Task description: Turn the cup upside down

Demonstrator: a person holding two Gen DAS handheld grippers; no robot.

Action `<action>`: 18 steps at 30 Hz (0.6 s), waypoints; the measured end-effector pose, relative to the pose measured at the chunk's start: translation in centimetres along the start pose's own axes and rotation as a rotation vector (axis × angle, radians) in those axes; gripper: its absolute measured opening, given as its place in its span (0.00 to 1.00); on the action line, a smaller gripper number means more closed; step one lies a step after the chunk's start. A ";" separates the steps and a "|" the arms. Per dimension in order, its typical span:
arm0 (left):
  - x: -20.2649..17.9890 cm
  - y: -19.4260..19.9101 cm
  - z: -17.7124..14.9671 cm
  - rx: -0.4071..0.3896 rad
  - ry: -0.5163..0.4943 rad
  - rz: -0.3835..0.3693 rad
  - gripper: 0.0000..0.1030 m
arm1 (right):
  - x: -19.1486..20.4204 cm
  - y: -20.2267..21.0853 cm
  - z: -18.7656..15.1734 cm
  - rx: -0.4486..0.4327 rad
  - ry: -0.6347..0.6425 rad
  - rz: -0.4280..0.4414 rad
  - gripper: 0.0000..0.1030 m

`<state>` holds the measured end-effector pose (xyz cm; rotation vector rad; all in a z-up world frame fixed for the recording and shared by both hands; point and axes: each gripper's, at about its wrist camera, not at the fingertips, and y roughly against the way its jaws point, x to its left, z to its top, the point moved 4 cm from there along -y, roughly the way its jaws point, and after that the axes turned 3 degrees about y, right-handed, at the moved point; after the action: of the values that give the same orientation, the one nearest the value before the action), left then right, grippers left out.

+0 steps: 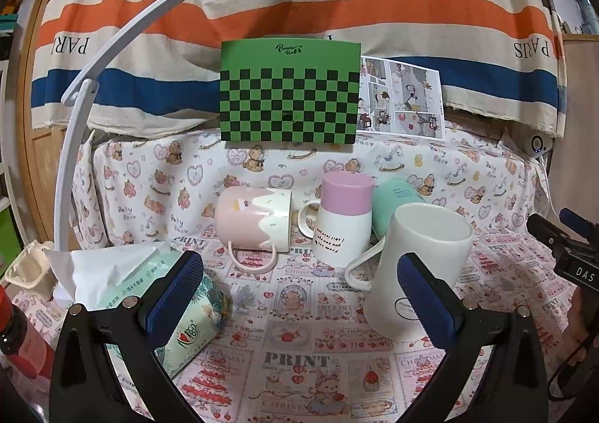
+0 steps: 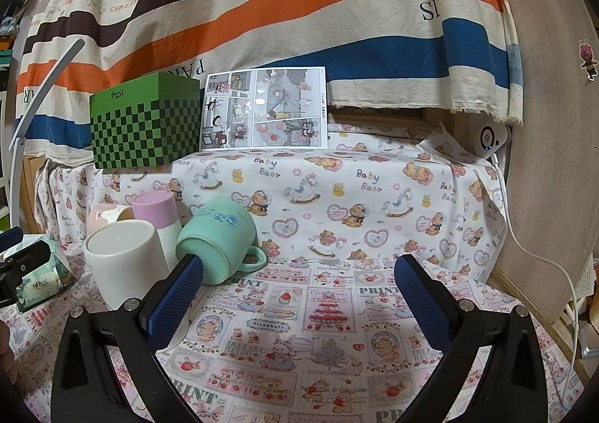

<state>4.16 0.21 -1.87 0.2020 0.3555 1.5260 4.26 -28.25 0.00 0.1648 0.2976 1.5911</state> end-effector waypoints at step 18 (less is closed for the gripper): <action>-0.2 0.2 0.0 -0.012 -0.010 0.006 1.00 | 0.0 0.0 0.0 0.000 0.001 0.000 1.00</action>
<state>3.94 0.06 -1.79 0.2010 0.3379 1.5325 4.25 -28.26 0.01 0.1643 0.2980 1.5913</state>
